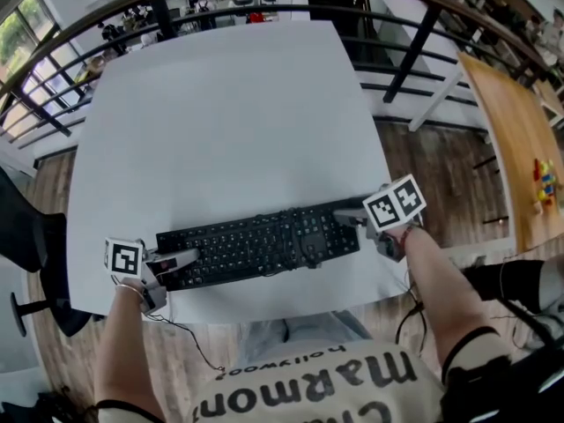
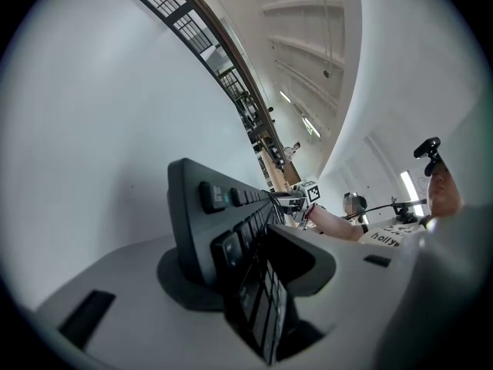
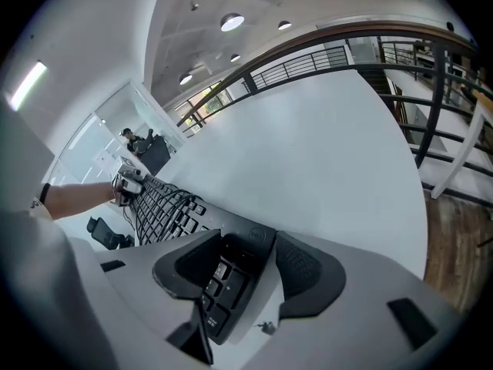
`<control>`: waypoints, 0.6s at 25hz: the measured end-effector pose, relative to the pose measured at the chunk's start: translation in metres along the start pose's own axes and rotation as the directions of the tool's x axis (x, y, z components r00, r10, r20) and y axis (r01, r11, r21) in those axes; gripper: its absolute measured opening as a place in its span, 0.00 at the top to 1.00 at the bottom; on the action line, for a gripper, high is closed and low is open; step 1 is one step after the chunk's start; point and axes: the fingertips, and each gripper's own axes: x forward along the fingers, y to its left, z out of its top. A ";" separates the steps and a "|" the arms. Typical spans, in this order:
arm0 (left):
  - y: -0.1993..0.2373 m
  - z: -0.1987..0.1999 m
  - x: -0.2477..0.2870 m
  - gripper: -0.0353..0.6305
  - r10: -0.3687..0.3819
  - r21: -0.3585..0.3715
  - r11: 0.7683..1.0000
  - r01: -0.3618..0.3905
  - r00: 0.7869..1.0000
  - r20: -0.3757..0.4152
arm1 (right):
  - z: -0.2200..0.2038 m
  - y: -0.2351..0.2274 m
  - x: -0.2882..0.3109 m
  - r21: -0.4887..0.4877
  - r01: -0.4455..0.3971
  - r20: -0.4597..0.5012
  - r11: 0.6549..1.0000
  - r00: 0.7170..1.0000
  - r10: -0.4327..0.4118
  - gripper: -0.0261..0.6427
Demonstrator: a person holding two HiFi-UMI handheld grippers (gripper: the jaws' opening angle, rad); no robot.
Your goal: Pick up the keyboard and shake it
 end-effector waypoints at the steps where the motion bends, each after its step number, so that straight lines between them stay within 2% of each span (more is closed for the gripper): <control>1: 0.000 0.001 0.000 0.70 0.000 0.011 1.000 0.000 1.000 -0.001 | -0.001 0.000 0.000 0.004 0.008 -0.004 1.000 1.000 -0.008 0.60; 6: 0.001 0.009 -0.003 0.72 0.027 0.093 0.995 -0.026 1.000 -0.011 | -0.003 0.000 -0.007 0.024 0.045 -0.017 0.999 0.999 -0.045 0.61; 10: -0.014 0.012 0.000 0.76 -0.013 0.124 0.992 0.014 1.000 -0.007 | -0.008 0.001 -0.016 0.060 0.061 0.052 0.996 0.997 -0.065 0.62; 12: -0.025 0.018 0.000 0.77 -0.010 0.193 0.981 0.010 1.000 0.000 | -0.005 0.000 -0.027 0.084 0.057 0.112 0.995 0.991 -0.066 0.63; 15: -0.056 0.037 -0.010 0.80 -0.028 0.322 0.946 0.026 1.000 0.000 | 0.011 0.010 -0.046 0.105 0.048 0.213 0.993 0.975 -0.070 0.66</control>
